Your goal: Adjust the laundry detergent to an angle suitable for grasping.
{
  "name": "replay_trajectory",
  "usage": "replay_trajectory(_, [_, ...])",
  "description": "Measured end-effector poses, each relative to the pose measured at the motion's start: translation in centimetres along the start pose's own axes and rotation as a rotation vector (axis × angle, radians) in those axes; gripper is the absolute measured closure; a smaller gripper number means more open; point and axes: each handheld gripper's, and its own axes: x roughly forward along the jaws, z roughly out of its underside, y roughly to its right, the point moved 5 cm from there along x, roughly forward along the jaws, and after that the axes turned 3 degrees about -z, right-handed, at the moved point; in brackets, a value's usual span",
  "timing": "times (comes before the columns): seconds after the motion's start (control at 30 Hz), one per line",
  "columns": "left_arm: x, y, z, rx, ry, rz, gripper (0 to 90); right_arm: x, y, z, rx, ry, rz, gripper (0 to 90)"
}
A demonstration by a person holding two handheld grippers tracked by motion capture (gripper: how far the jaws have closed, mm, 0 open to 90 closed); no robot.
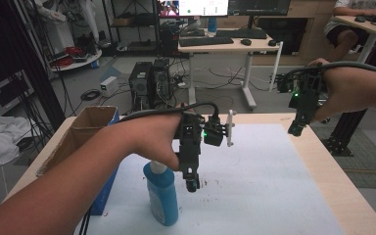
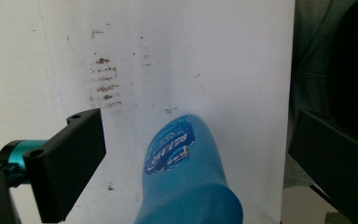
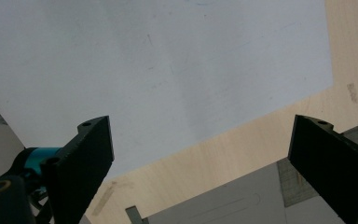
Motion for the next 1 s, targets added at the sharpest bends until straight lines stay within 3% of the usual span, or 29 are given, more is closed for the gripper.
replay_trajectory(0.23, [-1.9,0.8,0.3,0.001,0.019,-0.023,3.7,-0.4,-0.9,0.2,-0.001,-0.001,0.004,5.8])
replay_trajectory(0.43, [-4.6,1.7,1.6,-0.008,0.047,-0.035,3.7,-0.4,-1.8,0.2,-0.015,-0.006,0.005,5.8])
replay_trajectory(0.5, [-5.7,2.1,2.5,-0.018,0.044,-0.047,3.7,-0.3,-2.1,0.2,-0.018,-0.002,0.007,5.8])
replay_trajectory(0.7, [-7.0,3.1,4.5,-0.036,0.023,-0.056,3.7,-0.2,-2.9,0.1,-0.016,-0.001,0.004,5.8])
replay_trajectory(0.9, [-7.5,3.4,6.6,-0.053,0.01,-0.072,3.7,-0.1,-3.7,-0.1,-0.025,-0.007,0.003,5.7])
replay_trajectory(1.0, [-7.6,3.4,8.3,-0.067,0.001,-0.077,3.7,0.0,-4.6,-0.4,-0.035,0.006,-0.005,4.5])
